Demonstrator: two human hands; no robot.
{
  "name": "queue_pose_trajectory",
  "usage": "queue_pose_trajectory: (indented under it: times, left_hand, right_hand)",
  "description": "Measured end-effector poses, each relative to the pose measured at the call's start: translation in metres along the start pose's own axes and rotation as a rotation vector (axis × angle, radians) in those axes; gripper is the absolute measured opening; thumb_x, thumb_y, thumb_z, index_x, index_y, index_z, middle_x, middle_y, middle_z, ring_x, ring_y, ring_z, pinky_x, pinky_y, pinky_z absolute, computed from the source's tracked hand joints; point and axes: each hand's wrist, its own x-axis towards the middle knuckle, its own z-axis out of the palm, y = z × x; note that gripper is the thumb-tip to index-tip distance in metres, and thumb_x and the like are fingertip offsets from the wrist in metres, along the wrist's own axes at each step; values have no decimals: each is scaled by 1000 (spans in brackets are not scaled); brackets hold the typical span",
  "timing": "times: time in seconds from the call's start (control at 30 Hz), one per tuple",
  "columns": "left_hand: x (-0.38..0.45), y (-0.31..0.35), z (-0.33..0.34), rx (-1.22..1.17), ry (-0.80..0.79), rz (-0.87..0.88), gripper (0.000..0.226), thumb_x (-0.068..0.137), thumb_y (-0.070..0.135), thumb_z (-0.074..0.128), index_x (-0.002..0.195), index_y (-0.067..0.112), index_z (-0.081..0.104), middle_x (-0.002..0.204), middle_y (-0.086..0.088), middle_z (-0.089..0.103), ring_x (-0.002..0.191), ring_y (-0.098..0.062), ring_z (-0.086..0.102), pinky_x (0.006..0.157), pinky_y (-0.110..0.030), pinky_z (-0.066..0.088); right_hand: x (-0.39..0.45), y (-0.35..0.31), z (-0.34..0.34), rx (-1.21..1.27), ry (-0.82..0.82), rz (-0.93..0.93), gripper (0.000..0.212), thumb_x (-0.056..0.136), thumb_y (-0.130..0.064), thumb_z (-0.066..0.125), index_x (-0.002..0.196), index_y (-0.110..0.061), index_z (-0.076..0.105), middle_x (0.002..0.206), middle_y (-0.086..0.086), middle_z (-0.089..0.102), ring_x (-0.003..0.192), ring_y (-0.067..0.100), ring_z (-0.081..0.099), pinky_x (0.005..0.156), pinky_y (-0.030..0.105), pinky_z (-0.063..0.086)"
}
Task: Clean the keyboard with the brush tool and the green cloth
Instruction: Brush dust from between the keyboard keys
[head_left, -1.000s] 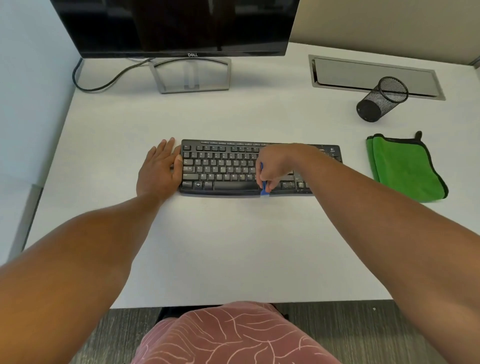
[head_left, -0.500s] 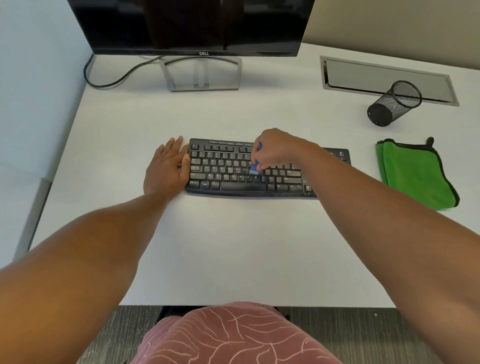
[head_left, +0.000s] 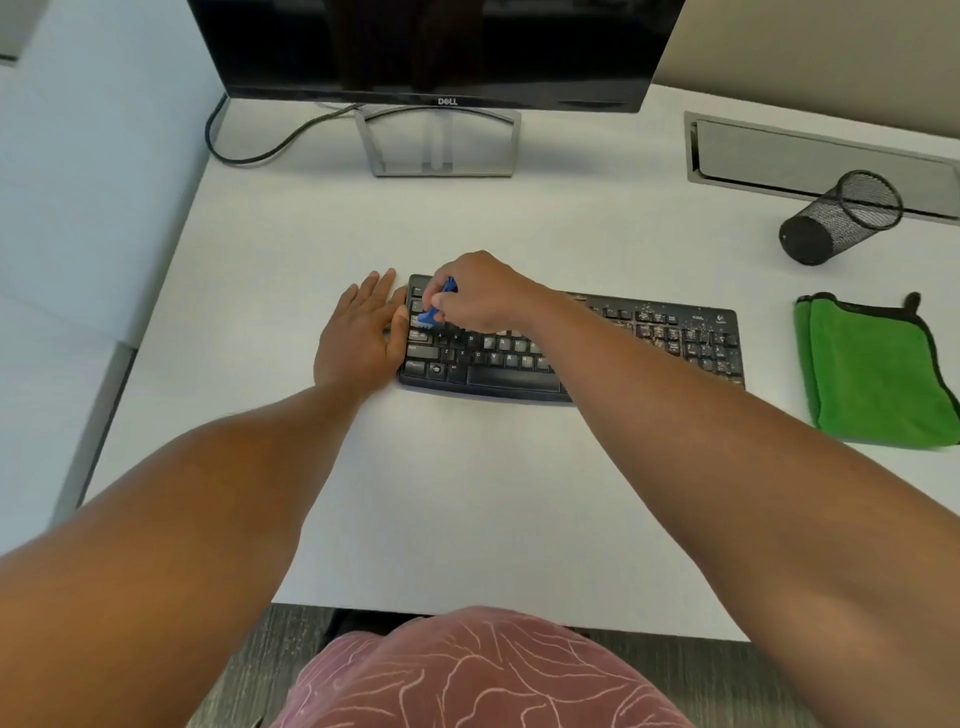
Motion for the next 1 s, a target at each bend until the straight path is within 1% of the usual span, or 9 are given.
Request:
queue_pose_trajectory:
  times: [0.13, 0.2, 0.3, 0.47, 0.63, 0.77, 0.83, 0.9, 1.0]
  left_hand:
    - [0, -1, 0, -10, 3, 7, 56, 104, 41, 21, 150, 22, 48, 162, 2, 35, 153, -15, 23, 125, -31, 11]
    - [0, -1, 0, -10, -3, 3, 56, 104, 40, 22, 150, 22, 48, 162, 2, 35, 153, -15, 23, 125, -30, 9]
    - [0, -1, -1, -14, 7, 5, 53, 105, 39, 24, 149, 22, 49, 161, 2, 36, 152, -15, 24, 126, -31, 11]
    - [0, 0, 0, -13, 3, 13, 55, 105, 40, 23, 149, 22, 49, 161, 2, 36, 152, -15, 23, 126, -35, 14]
    - [0, 0, -1, -8, -1, 13, 56, 104, 41, 22, 150, 23, 48, 161, 1, 37, 152, -17, 24, 126, -32, 11]
    - [0, 1, -2, -12, -2, 9, 56, 104, 40, 22, 148, 21, 51, 161, 0, 37, 152, -17, 25, 125, -33, 12]
    - [0, 1, -1, -7, -5, 9, 56, 104, 40, 21, 148, 22, 51, 161, 1, 36, 152, -17, 24, 125, -32, 11]
    - [0, 1, -2, -7, -7, 8, 56, 104, 40, 21, 149, 22, 50, 161, 1, 36, 152, -16, 24, 125, -32, 11]
    - [0, 0, -2, -5, -8, 9, 58, 104, 42, 19, 149, 22, 50, 161, 1, 36, 153, -16, 23, 126, -33, 12]
  right_hand:
    - [9, -4, 3, -145, -61, 18, 23, 92, -8, 49, 100, -7, 71, 87, 5, 63, 66, 12, 50, 57, 23, 40]
    - [10, -7, -3, -344, -143, 54, 19, 88, -6, 48, 85, -3, 66, 84, 12, 61, 68, 20, 52, 57, 31, 44]
    - [8, -21, -15, -544, -188, 105, 20, 85, -2, 48, 66, -8, 52, 69, 5, 49, 59, 19, 44, 50, 28, 35]
    - [14, -25, -10, -277, -157, 47, 26, 85, -5, 50, 100, 3, 70, 103, 22, 68, 70, 19, 48, 57, 29, 38]
    - [10, -16, -13, -577, -244, 127, 23, 87, -5, 52, 65, -8, 53, 71, 5, 51, 62, 19, 47, 54, 30, 39]
    - [6, -15, -27, -606, -250, 169, 19, 86, -2, 48, 67, -4, 52, 71, 8, 54, 59, 17, 44, 51, 27, 35]
    - [10, -13, -23, -445, -224, 132, 21, 83, -2, 48, 89, 7, 66, 95, 20, 68, 67, 18, 44, 58, 29, 36]
    - [11, -9, -18, -329, -178, 118, 32, 83, -2, 47, 106, 8, 66, 114, 26, 65, 74, 20, 43, 62, 30, 35]
    - [5, 5, -18, -415, -212, 129, 18, 86, -3, 51, 90, 5, 67, 83, 15, 62, 67, 19, 45, 53, 29, 36]
